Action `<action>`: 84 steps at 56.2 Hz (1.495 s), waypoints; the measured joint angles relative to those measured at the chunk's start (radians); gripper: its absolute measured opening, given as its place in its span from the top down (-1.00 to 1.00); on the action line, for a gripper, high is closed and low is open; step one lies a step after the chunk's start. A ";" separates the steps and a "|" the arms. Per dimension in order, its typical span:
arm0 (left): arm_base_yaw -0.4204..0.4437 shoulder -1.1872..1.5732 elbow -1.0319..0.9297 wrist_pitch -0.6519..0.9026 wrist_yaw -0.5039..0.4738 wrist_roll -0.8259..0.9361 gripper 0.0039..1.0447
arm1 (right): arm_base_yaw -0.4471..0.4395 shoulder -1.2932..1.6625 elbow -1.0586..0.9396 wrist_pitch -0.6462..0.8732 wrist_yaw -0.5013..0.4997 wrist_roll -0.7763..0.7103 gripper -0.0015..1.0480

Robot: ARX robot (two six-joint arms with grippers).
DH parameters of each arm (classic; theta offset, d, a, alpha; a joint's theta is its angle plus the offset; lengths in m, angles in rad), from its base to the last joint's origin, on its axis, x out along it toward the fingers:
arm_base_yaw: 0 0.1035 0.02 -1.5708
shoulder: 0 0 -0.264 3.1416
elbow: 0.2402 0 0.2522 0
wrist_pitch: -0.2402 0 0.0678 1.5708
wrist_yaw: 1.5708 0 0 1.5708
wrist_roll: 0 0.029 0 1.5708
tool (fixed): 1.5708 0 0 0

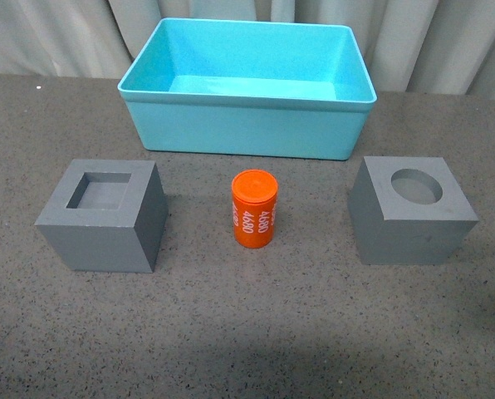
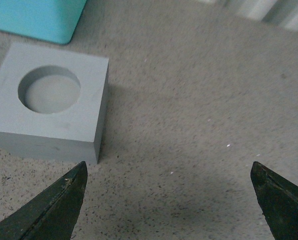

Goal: Place gray and orange parts in blue box

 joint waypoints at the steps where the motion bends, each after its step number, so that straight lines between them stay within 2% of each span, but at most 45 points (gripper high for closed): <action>1: 0.000 0.000 0.000 0.000 0.000 0.000 -0.88 | 0.003 0.034 0.021 -0.011 -0.002 0.003 -0.81; 11: 0.000 0.000 0.000 0.000 0.000 0.000 -0.88 | 0.026 0.236 0.183 -0.069 -0.029 0.051 -0.81; 26: 0.000 0.000 0.000 0.000 0.000 0.000 -0.88 | 0.046 0.347 0.336 -0.149 -0.050 0.120 -0.81; 27: 0.000 0.000 0.000 0.000 0.000 0.000 -0.88 | 0.053 0.432 0.435 -0.231 -0.064 0.158 -0.80; 30: 0.000 0.000 0.000 0.000 0.000 0.000 -0.88 | 0.053 0.449 0.452 -0.243 -0.068 0.169 -0.66; 38: 0.000 0.000 0.000 0.000 0.000 0.000 -0.88 | 0.055 0.480 0.492 -0.270 -0.085 0.206 -0.12; 47: 0.000 0.000 0.000 0.000 0.000 0.000 -0.88 | 0.058 0.487 0.517 -0.311 -0.098 0.233 0.29; 51: 0.000 0.000 0.000 0.000 0.000 0.000 -0.88 | 0.060 0.486 0.524 -0.332 -0.100 0.240 0.54; 54: 0.000 0.000 0.000 0.000 0.000 0.000 -0.88 | 0.060 0.477 0.528 -0.349 -0.104 0.258 0.62; 72: 0.000 0.000 0.000 0.000 0.000 0.000 -0.88 | 0.065 0.275 0.492 -0.407 -0.217 0.336 0.66; 84: 0.000 0.000 0.000 0.000 0.000 0.000 -0.88 | 0.089 0.179 0.559 -0.347 -0.211 0.351 0.66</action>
